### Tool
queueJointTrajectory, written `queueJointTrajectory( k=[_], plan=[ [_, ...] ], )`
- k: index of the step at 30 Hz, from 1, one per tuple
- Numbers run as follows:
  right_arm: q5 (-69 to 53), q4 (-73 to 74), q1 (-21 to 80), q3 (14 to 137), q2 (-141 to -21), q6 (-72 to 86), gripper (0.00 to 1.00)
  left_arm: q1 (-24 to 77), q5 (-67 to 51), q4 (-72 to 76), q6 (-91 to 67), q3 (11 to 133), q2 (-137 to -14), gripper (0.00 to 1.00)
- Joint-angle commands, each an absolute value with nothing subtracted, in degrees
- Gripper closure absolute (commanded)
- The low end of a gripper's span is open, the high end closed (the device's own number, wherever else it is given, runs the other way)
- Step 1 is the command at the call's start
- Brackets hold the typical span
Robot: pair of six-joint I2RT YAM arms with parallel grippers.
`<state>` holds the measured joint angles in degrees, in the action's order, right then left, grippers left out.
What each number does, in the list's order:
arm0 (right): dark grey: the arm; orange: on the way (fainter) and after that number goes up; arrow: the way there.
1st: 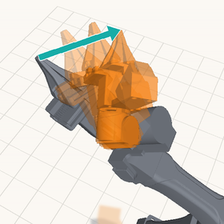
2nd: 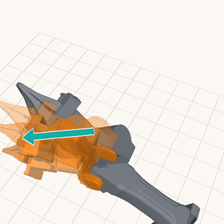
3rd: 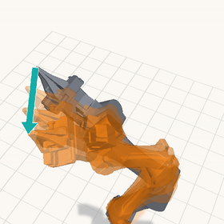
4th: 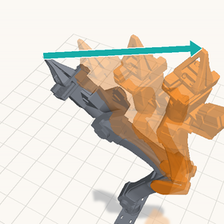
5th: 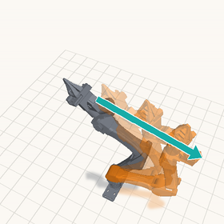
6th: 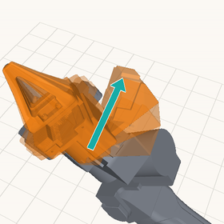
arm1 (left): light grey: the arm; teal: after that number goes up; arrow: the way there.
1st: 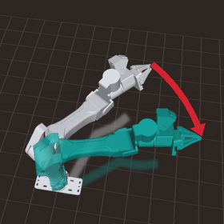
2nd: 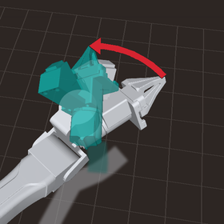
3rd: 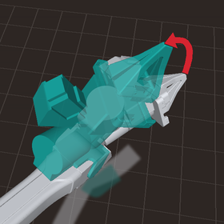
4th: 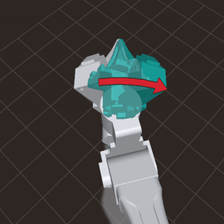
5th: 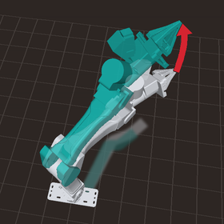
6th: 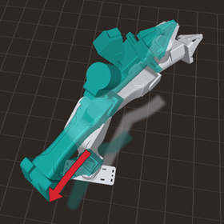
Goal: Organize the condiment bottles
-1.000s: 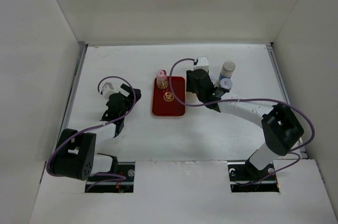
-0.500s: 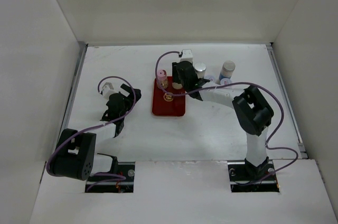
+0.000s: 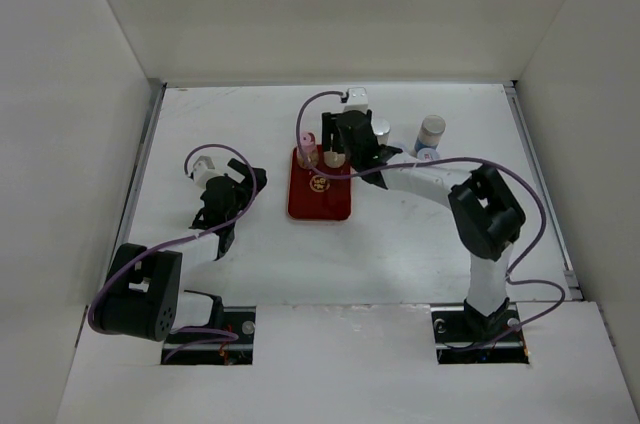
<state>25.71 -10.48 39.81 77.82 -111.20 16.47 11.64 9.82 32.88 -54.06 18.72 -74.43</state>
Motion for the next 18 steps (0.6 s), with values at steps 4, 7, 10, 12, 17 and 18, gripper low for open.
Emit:
queueJointTrajectory(
  k=[4,7,10,12,17,18],
  plan=[
    [26.1,-13.44,40.38,70.86,-94.42,16.87,0.24,11.03,9.14,36.21,-54.4,18.19,-74.01,0.0],
    [27.24,-14.59,38.46,65.58,-89.13,17.14,0.24,11.82,10.02,36.21,-54.32,18.46,-74.0,0.0],
    [27.69,-14.06,35.04,63.46,-86.75,17.23,0.21,11.64,9.14,36.21,-54.4,18.72,-75.23,0.0],
    [27.25,-13.45,33.19,63.46,-87.27,17.05,0.13,12.17,9.31,36.21,-54.49,18.9,-74.97,0.0],
    [25.14,-10.54,30.98,68.02,-93.76,15.65,0.01,11.3,9.23,36.21,-54.4,18.37,-74.27,0.0],
    [24.7,-10.72,30.46,68.9,-95.26,15.38,0.01,11.29,9.4,36.21,-54.4,18.2,-73.66,0.0]
  ],
)
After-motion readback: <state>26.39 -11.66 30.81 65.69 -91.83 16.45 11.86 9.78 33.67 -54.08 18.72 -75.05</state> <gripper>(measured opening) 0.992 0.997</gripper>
